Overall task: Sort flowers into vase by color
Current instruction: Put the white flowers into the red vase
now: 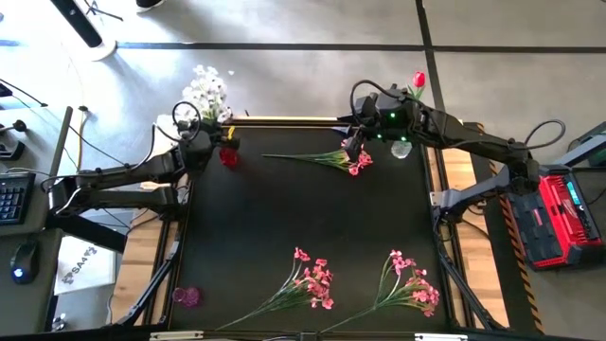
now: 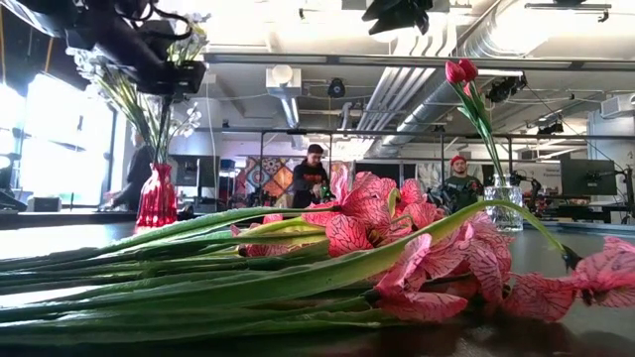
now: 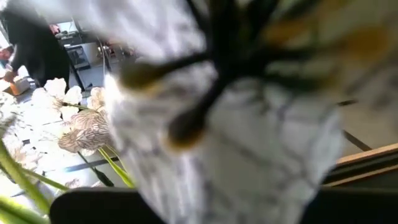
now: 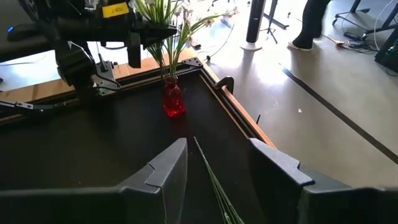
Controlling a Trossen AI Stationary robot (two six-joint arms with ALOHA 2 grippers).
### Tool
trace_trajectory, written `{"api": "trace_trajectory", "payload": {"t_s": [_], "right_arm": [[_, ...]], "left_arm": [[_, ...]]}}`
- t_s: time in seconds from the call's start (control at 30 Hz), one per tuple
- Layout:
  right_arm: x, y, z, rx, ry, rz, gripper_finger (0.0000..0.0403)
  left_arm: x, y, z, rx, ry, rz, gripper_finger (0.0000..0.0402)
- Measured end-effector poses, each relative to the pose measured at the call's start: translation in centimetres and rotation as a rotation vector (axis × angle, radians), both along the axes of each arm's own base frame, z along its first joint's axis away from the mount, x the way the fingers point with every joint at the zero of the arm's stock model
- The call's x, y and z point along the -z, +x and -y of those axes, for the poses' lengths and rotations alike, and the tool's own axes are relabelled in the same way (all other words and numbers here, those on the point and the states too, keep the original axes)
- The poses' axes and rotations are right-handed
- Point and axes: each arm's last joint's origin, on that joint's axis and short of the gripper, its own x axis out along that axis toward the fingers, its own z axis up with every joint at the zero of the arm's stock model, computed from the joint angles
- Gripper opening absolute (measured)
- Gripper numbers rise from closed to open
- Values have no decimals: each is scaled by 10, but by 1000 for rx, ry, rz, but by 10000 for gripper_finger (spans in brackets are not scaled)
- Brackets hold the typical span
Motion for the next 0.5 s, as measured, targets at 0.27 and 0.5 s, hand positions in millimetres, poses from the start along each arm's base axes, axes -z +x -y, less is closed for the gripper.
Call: {"api": "trace_trajectory", "payload": {"t_s": [0.27,0.5], "right_arm": [[0,0,0,0,2,1,154],[0,0,0,-2,-1,-1,154]], "left_arm": [[-12,2,-2,16,68,47,3],[-2,2,-10,-16,23,21,3]]}}
